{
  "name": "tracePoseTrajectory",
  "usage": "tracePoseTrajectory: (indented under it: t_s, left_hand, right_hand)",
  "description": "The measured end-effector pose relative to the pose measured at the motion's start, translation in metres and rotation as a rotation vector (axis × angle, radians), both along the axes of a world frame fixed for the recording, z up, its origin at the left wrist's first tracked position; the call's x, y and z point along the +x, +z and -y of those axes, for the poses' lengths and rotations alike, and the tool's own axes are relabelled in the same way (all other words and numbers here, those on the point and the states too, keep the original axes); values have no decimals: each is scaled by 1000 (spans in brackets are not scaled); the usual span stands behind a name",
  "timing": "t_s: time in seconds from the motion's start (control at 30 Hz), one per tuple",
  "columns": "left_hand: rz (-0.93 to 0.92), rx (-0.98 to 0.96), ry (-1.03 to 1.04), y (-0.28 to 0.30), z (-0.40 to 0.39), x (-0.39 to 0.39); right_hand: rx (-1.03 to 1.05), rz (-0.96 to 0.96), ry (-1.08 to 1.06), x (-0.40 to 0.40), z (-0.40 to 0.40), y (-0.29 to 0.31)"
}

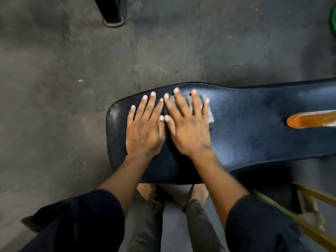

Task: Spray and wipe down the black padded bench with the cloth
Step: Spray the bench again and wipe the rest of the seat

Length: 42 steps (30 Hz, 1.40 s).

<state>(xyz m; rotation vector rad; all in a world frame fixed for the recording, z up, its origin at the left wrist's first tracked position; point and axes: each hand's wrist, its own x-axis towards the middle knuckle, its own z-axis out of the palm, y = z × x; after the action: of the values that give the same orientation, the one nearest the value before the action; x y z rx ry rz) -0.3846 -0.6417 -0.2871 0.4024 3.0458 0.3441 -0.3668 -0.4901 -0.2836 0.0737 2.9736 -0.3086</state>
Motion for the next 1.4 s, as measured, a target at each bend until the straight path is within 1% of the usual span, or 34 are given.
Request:
tracePoseTrajectory:
  t_s: [0.1, 0.2, 0.3, 0.37, 0.43, 0.5, 0.57, 0.63, 0.7, 0.77, 0.87, 0.93, 1.03, 1.07, 1.13, 1.23, 1.3, 1.33, 1.4]
  left_hand:
    - [-5, 20, 9, 3, -1, 0]
    - [-4, 11, 20, 7, -5, 0]
    - [-2, -13, 14, 7, -6, 1]
    - [-12, -20, 14, 6, -7, 2]
    - [-19, -15, 18, 4, -7, 2]
    - [-24, -3, 24, 2, -7, 2]
    - [-25, 14, 25, 1, -6, 2]
    - [-9, 39, 26, 3, -5, 3]
    - [11, 83, 37, 6, -4, 1]
    - [31, 150, 55, 8, -4, 2]
    - [36, 210, 173, 6, 6, 17]
    - [23, 260, 262, 5, 13, 34]
    - [20, 408, 390, 6, 20, 50]
    - [22, 441, 417, 7, 19, 51]
    - [11, 513, 471, 8, 24, 53]
    - [27, 627, 561, 9, 38, 56]
    - [100, 595, 590, 8, 51, 63]
    - [133, 545, 577, 6, 58, 68]
    - [153, 403, 500, 0, 65, 79]
  right_hand:
    - [-13, 11, 79, 59, -3, 2]
    - [24, 44, 44, 99, -41, 4]
    - [48, 65, -79, 84, -84, 4]
    - [35, 30, -138, 50, -102, 1]
    - [11, -11, -139, 14, -98, -3]
    - [6, -28, -83, -5, -76, -5]
    - [-1, -34, 6, 0, -48, -4]
    - [-25, -40, 139, 32, -28, 0]
    - [-55, -32, 265, 75, -25, 2]
    - [-39, -22, 295, 109, -43, 1]
    - [17, 12, 206, 110, -76, -1]
    - [27, 20, 103, 82, -82, 2]
    - [-6, -8, 26, 26, -54, 2]
    - [-16, -8, 41, 10, -39, 2]
    - [-17, 16, 153, -1, 4, 2]
    - [-17, 13, 413, 32, 51, 8]
    - [-24, 20, 545, 66, 50, 10]
    - [-14, 22, 561, 78, 42, 9]
    - [15, 26, 513, 83, 23, 9]
